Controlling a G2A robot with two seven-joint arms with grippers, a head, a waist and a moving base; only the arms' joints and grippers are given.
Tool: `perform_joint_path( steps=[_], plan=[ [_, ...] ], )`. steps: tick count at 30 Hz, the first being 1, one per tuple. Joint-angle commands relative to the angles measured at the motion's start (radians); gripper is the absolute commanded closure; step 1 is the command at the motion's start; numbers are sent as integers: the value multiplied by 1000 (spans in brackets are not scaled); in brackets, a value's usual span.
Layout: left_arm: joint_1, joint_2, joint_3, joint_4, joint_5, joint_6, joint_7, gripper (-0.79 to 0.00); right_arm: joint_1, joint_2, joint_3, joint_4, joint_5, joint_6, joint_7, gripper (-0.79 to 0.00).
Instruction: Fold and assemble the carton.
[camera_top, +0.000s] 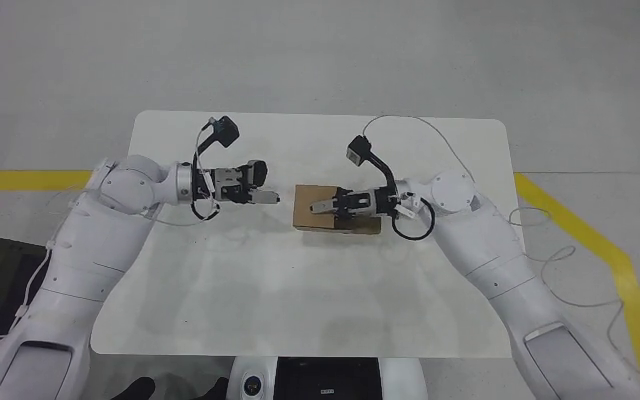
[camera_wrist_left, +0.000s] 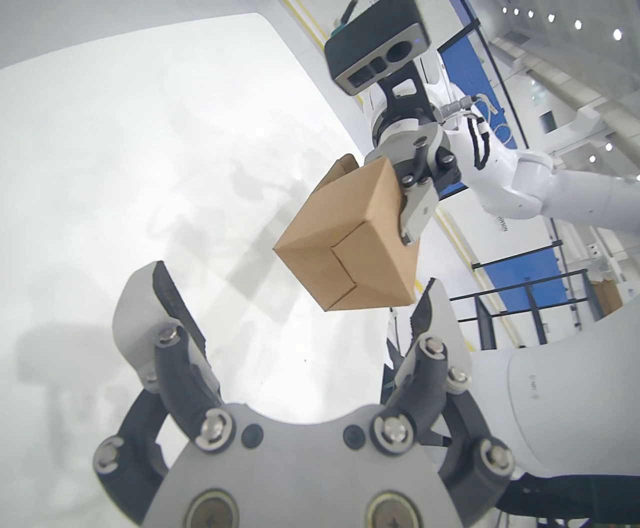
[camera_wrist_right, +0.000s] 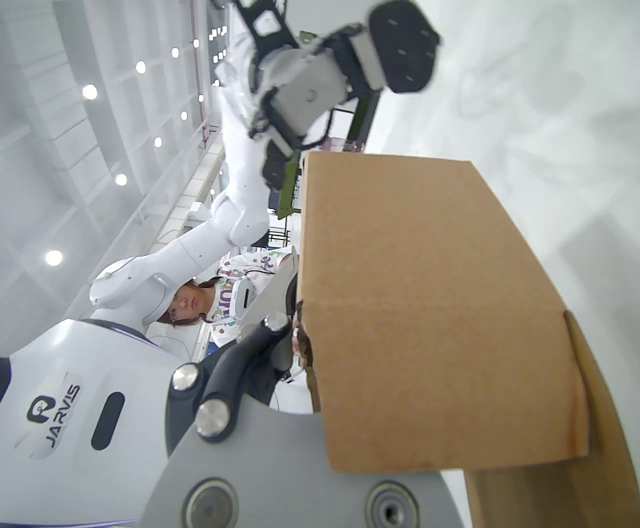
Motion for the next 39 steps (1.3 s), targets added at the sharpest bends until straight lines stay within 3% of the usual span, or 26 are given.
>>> perform_joint_path(
  steps=[1,9,11,12,13,19,25,31,38,39],
  plan=[
    [13,5,-7,-15,67,-42,43,-785,11,-2,-12,19,-38,30,-7,0],
    [74,34,-36,-78,301,-210,212,-785,43,-26,-61,83,-73,63,-41,-25],
    [88,41,-45,-87,348,-248,250,-785,55,-33,-74,104,-83,65,-47,-311],
    [94,44,-50,-97,366,-250,260,-785,60,-36,-77,113,-83,63,-50,-505],
    [100,47,-55,-111,385,-250,271,-785,66,-38,-82,123,-92,66,-50,-785],
    [141,62,-73,-178,543,-250,389,-785,91,-47,-88,166,-109,65,-45,-785],
    [165,75,-52,-209,767,-250,585,-785,78,-31,-41,148,-106,54,-36,-785],
    [184,82,2,-198,964,-250,813,-785,8,11,44,31,-134,79,-15,-785],
    [178,71,39,-171,1112,-229,1001,-785,-94,69,183,-156,-223,113,-36,-785],
    [181,68,45,-171,1137,-218,1024,-785,-107,76,203,-184,-235,118,-34,-693]
  ],
)
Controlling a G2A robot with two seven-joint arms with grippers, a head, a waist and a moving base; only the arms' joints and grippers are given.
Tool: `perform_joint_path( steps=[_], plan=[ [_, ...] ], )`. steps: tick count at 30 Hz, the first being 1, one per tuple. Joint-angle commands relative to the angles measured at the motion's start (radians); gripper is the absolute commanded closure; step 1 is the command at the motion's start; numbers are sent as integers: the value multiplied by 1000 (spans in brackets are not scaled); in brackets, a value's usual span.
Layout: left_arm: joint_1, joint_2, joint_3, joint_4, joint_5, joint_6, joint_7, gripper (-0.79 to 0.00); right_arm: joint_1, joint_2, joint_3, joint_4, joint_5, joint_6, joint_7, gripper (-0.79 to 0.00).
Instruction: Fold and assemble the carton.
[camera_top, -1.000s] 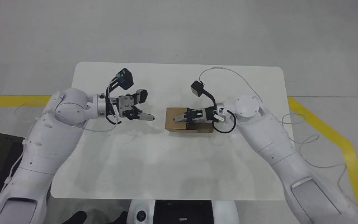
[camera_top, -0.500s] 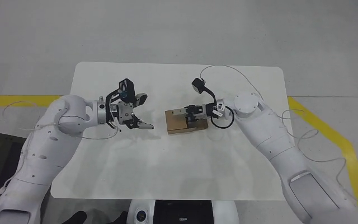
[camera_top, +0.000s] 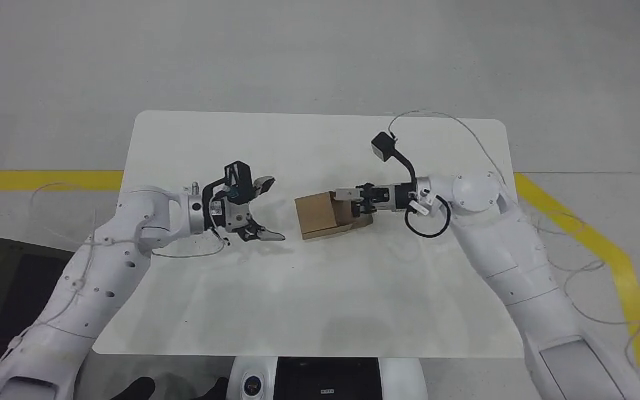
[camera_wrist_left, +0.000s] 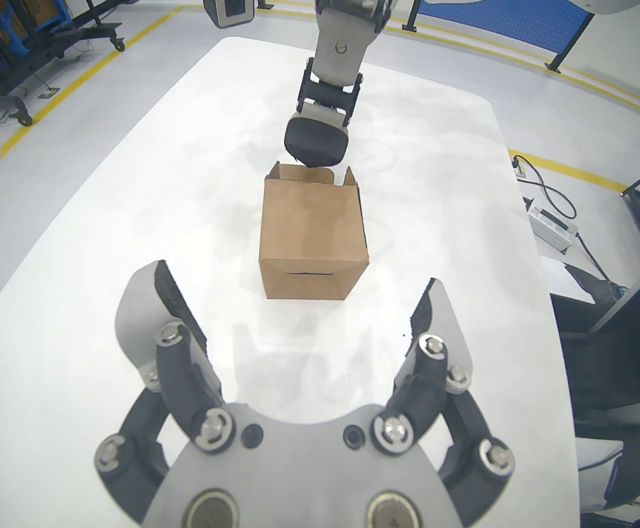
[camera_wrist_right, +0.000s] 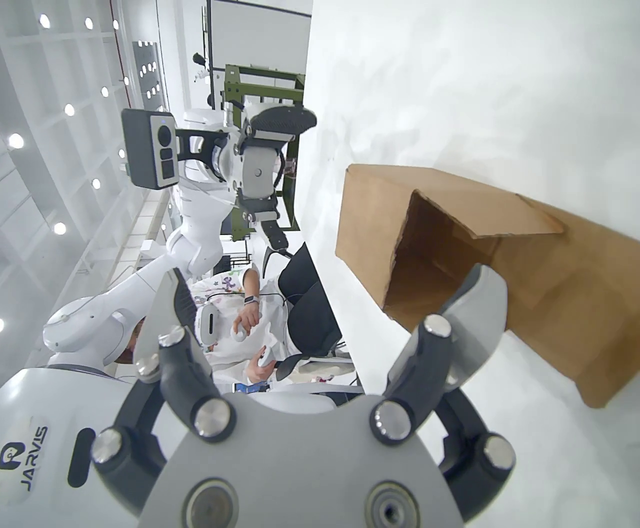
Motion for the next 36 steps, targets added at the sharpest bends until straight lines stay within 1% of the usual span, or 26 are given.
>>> perform_joint_path(
  steps=[1,2,3,7,9,14,19,22,25,30,36],
  plan=[
    [6,-6,12,0,56,25,49,-785,-28,14,43,-55,-20,9,-3,-369],
    [8,-9,18,0,75,34,68,-785,-43,21,62,-77,-29,14,-2,-237],
    [9,-12,25,2,91,41,84,-785,-56,27,78,-100,-38,21,2,0],
    [12,-24,51,6,148,93,136,-785,-102,49,137,-175,-77,30,22,0],
    [11,-31,63,15,164,120,158,-785,-123,56,167,-202,-75,3,9,0],
    [1,-47,93,37,198,159,187,-785,-123,56,167,-202,-75,3,9,0],
    [-15,-61,130,52,256,161,192,-785,-123,56,167,-202,-75,3,9,0],
    [-25,-68,145,57,273,157,197,-785,-145,60,162,-206,-97,59,8,0],
    [-30,-76,154,58,271,164,194,-785,-160,61,136,-206,-101,109,32,0],
    [-42,-88,169,61,251,172,164,-785,-159,53,79,-141,-101,153,16,0],
    [-63,-104,183,77,219,183,117,-785,-120,44,27,-58,-135,204,-8,0]
  ],
)
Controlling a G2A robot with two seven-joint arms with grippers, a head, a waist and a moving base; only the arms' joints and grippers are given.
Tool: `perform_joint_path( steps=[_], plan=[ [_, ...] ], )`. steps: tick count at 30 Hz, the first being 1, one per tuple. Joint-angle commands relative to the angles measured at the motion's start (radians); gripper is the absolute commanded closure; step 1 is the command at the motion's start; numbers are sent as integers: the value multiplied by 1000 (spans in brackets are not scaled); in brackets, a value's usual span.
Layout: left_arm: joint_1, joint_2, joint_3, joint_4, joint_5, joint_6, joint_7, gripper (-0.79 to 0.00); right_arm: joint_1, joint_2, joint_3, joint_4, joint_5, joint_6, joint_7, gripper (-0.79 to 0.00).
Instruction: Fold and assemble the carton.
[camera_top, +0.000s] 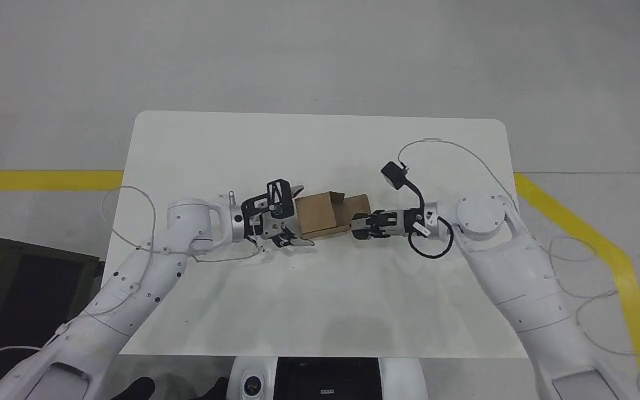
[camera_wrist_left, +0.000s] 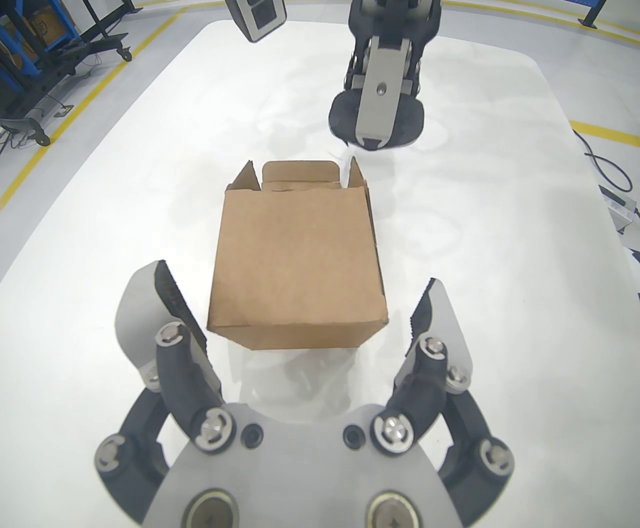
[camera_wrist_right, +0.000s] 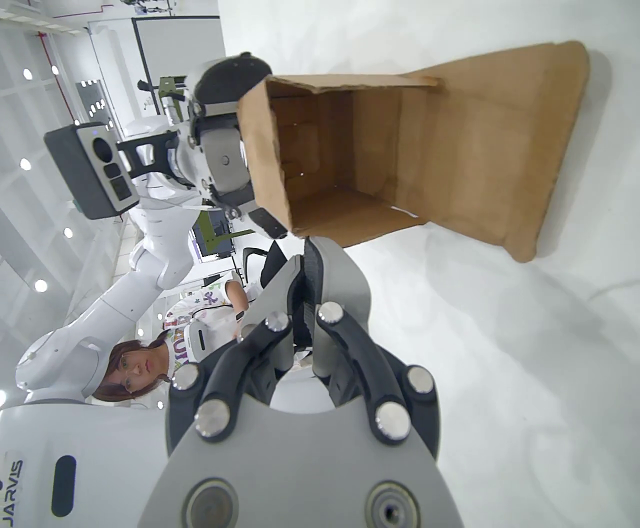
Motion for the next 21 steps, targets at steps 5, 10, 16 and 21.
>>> perform_joint_path(
  steps=[5,10,16,21],
  plan=[
    [-23,-15,9,23,-31,9,-37,-785,22,1,-8,40,-20,40,-12,0],
    [-37,-23,11,42,-38,-1,-47,-785,20,7,7,13,-27,43,-16,0],
    [-44,-27,0,50,-37,-14,-48,-785,-1,20,32,-50,-51,73,-11,0],
    [-34,-25,-16,41,-40,-24,-52,-785,-18,26,36,-60,-62,93,-14,0]
  ],
)
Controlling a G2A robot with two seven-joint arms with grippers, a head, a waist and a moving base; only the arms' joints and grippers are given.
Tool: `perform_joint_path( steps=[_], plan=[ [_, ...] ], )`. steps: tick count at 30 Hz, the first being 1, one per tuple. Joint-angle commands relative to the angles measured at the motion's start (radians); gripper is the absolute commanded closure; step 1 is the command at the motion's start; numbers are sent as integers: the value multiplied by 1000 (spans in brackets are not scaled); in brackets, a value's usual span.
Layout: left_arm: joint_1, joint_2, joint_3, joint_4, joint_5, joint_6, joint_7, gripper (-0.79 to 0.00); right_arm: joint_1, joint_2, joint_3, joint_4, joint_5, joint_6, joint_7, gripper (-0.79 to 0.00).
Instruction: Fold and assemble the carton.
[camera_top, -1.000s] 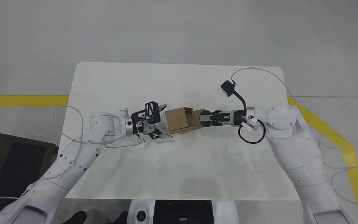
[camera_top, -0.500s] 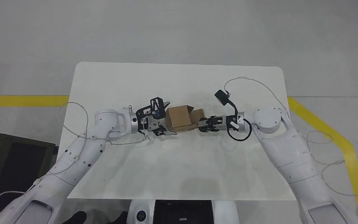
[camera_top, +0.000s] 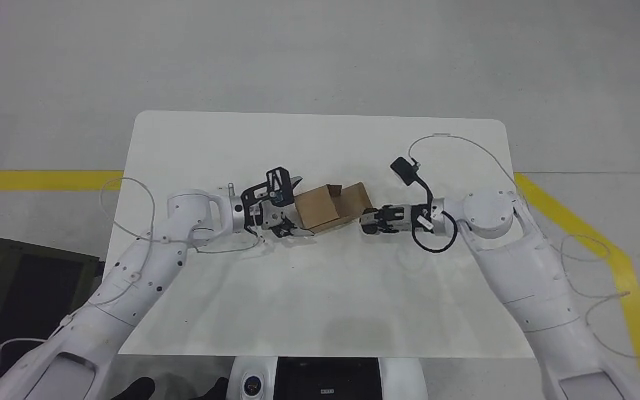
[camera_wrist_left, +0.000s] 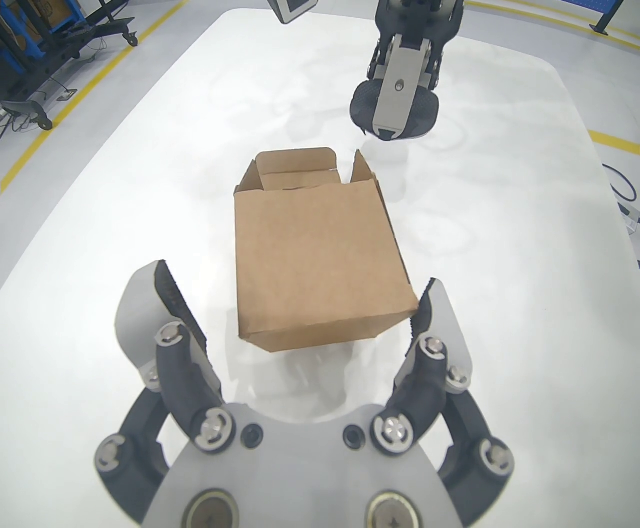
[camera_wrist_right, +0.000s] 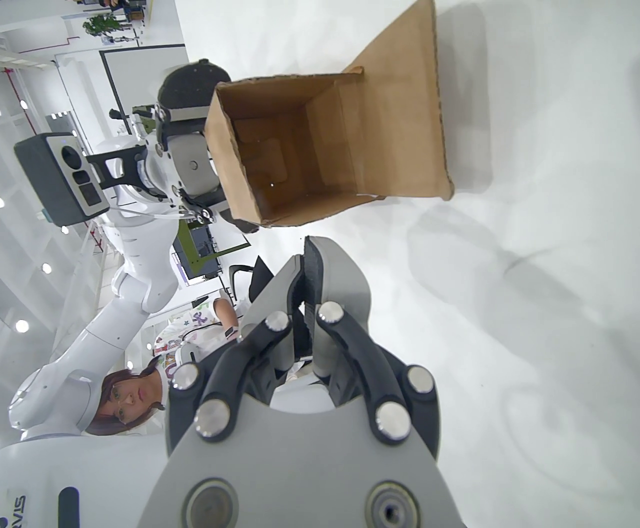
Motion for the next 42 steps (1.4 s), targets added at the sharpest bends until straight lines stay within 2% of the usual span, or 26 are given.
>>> perform_joint_path(
  steps=[1,12,24,35,42],
  plan=[
    [6,0,-5,-6,-3,-2,-5,-785,1,-1,-9,7,1,-4,-6,0],
    [14,-8,-9,-9,-14,7,-43,-785,105,-35,-105,148,19,-81,-78,0],
    [-6,-18,-9,32,-15,-56,-35,-785,234,-98,-244,315,102,-186,-42,0],
    [-8,-19,-22,46,10,-88,-15,-785,334,-160,-336,568,152,-341,-8,0],
    [-4,-20,-32,46,20,-96,-8,-785,376,-168,-329,687,150,-423,3,0]
  ],
)
